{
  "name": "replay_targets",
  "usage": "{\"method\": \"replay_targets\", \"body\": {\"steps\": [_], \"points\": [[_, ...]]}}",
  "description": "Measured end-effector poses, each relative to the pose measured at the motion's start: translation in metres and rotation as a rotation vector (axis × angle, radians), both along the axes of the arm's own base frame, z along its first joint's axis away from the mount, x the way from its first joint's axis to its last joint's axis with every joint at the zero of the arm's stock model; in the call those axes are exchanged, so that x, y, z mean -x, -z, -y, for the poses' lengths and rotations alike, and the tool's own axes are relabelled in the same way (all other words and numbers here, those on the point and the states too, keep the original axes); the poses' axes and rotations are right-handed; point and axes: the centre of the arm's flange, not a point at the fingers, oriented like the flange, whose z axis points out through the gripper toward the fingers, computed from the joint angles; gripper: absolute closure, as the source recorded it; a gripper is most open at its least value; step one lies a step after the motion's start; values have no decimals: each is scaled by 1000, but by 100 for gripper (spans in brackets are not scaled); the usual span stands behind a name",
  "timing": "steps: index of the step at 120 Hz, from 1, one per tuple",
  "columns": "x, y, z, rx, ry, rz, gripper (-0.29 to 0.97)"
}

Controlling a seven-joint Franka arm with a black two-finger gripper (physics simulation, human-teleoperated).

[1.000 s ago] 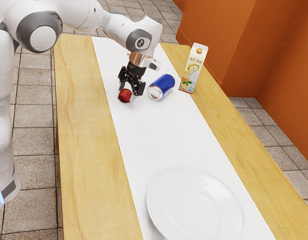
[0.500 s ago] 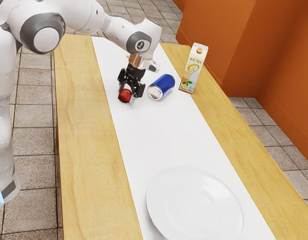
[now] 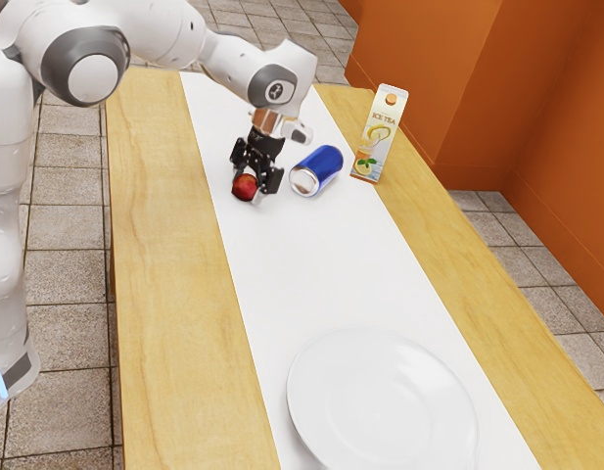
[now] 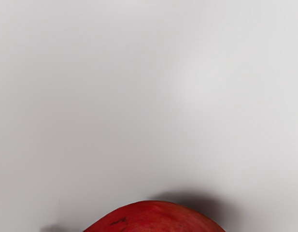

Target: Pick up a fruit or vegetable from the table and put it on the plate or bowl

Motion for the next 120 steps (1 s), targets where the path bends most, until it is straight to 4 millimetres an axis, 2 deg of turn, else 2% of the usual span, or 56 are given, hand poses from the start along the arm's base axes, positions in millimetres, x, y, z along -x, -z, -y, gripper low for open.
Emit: {"method": "replay_targets", "body": {"steps": [35, 120], "points": [[0, 0, 0, 0, -2, -1, 21], [0, -2, 1, 1, -1, -7, 23]]}}
